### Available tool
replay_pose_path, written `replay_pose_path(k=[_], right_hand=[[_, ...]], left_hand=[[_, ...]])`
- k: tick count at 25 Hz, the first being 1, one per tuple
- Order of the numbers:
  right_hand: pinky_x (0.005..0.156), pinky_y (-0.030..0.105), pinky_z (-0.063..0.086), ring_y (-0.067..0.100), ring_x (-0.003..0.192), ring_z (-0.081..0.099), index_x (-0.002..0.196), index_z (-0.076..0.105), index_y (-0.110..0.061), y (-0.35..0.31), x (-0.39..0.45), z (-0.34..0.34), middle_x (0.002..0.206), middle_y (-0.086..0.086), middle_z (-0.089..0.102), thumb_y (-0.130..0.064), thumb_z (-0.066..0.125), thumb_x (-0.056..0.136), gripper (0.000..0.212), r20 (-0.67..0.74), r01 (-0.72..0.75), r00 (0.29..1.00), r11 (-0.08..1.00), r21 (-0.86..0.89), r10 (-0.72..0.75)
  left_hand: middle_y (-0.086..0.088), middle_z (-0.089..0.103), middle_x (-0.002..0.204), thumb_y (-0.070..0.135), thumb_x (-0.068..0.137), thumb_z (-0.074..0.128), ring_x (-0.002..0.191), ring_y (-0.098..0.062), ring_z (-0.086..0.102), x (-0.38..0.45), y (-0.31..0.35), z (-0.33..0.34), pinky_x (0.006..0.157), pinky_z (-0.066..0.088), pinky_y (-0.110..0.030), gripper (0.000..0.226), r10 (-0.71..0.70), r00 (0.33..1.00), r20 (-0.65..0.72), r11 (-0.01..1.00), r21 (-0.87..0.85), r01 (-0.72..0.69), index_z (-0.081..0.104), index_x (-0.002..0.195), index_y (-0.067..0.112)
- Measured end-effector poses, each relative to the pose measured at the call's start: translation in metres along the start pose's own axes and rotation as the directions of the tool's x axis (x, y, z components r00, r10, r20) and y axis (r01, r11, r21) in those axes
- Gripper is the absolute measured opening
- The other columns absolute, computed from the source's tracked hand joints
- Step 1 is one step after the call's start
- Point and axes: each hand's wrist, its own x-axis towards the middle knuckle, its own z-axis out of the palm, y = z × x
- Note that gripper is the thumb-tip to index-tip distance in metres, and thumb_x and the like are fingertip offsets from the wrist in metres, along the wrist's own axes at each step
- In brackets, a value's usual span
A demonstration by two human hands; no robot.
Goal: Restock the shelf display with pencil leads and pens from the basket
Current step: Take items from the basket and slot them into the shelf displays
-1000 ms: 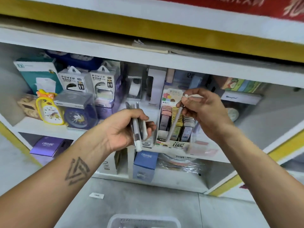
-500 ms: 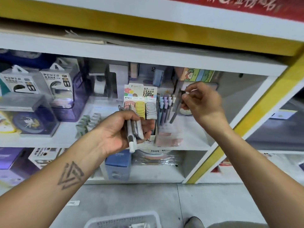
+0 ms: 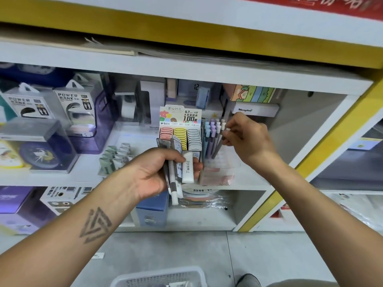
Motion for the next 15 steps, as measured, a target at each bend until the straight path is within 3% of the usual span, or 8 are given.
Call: replay_pose_path(k=[4,7,9,11,13,15], right_hand=[[0.070,0.037,0.060,-0.004,0.070,0.067,0.090,0.057,-0.022,0.002,-0.002,0.005,0.077,-0.006,0.069,-0.013,0.057,0.099,0.013,0.045,0.035,0.998,0.996,-0.079,-0.032],[0.072,0.038,0.054,0.023,0.080,0.066,0.101,0.071,-0.009,0.003,-0.002,0.007,0.087,0.007,0.068,-0.016,0.058,0.098,0.015,0.055,0.153,0.988,0.937,-0.316,-0.143],[0.070,0.033,0.049,0.024,0.079,0.059,0.112,0.073,-0.012,-0.005,-0.003,0.006,0.092,0.004,0.061,-0.022,0.061,0.097,0.021,0.032,0.210,0.976,0.896,-0.392,-0.215],[0.064,0.018,0.047,0.007,0.070,0.058,0.111,0.073,-0.022,-0.023,-0.008,0.006,0.086,-0.009,0.063,-0.034,0.066,0.093,0.022,0.039,0.172,0.985,0.968,-0.185,-0.167],[0.055,0.008,0.046,-0.002,0.064,0.065,0.096,0.075,-0.027,-0.043,-0.013,0.010,0.074,-0.012,0.071,-0.047,0.070,0.087,0.022,0.266,-0.013,0.964,0.996,0.088,-0.011],[0.054,0.009,0.046,-0.001,0.062,0.067,0.086,0.076,-0.022,-0.054,-0.019,0.017,0.070,-0.005,0.074,-0.046,0.074,0.084,0.024,0.464,-0.168,0.883,0.970,0.175,0.069]], left_hand=[[-0.034,0.069,0.100,-0.016,0.086,0.045,0.087,-0.039,0.073,0.002,-0.002,0.003,0.060,0.061,-0.042,0.026,0.010,1.000,-0.015,1.000,-0.007,-0.010,0.059,0.107,-0.015],[-0.034,0.069,0.104,-0.018,0.085,0.045,0.091,-0.042,0.072,0.002,-0.003,0.005,0.066,0.061,-0.048,0.034,0.021,1.000,-0.001,1.000,-0.019,-0.021,0.056,0.115,-0.012],[-0.033,0.068,0.106,-0.019,0.085,0.044,0.093,-0.043,0.071,0.001,-0.002,0.006,0.070,0.061,-0.050,0.036,0.022,1.000,0.018,0.999,-0.029,-0.021,0.055,0.118,-0.010],[-0.034,0.068,0.107,-0.019,0.086,0.043,0.093,-0.043,0.071,0.001,-0.002,0.006,0.073,0.060,-0.051,0.037,0.025,0.999,0.036,0.999,-0.028,-0.024,0.055,0.120,-0.010],[-0.034,0.068,0.105,-0.019,0.086,0.043,0.090,-0.043,0.072,0.000,-0.001,0.007,0.073,0.060,-0.052,0.036,0.039,0.998,0.039,0.999,-0.013,-0.039,0.057,0.118,-0.011],[-0.034,0.069,0.103,-0.019,0.084,0.045,0.089,-0.043,0.072,0.000,0.000,0.008,0.072,0.060,-0.051,0.033,0.048,0.999,0.023,0.999,0.021,-0.049,0.060,0.112,-0.013]])
